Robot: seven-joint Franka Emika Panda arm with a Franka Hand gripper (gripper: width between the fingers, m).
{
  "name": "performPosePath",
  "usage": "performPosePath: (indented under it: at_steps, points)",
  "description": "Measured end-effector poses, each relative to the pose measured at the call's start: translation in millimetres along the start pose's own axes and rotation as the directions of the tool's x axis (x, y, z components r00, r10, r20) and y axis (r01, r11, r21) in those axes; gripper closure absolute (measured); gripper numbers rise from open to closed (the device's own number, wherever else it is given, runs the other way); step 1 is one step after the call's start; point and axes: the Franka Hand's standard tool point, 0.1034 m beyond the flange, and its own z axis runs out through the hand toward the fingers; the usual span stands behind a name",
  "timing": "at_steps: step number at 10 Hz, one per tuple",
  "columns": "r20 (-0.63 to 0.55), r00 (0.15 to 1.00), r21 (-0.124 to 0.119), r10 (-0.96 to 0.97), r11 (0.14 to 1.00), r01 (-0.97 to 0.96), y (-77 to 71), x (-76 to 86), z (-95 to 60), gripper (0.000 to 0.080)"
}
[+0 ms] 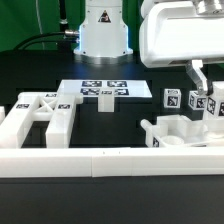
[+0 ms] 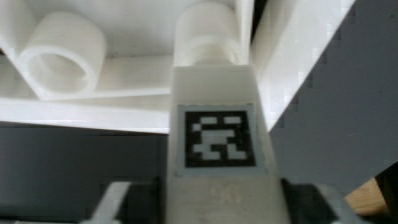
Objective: Assemble chair
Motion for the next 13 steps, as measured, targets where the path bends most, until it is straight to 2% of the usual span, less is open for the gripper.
performPosePath:
  at_steps: [1,2,3,4,8,10,12,13]
  points:
    - [0.0,1.0,0.0,-0.001,1.0,0.001,0.0,0.0,0.0,0.031]
    - [0.0,1.0,0.0,-0.003,1.0,0.003,0.0,0.0,0.0,0.031]
    - [0.002,1.0,0.0,-0.007,1.0,0.007,0.6,0.1,0.0,0.0185]
    - [0.001,1.0,-0.002,-0.013,1.0,0.013,2.2,0.9,-0.4,0.0161]
    - [0.003,1.0,-0.002,-0.016,1.0,0.016,3.2,5.3,-4.6,0.0151]
    - [0.011,1.0,0.007,0.015,1.0,-0.015,-5.2,15.3,-15.6,0.0151]
    - [0.034,0.999,0.009,0.023,1.0,-0.023,-0.9,26.4,-26.4,0.0151]
    - [0.035,0.999,0.009,0.021,1.0,-0.021,-1.4,25.5,-25.4,0.0151]
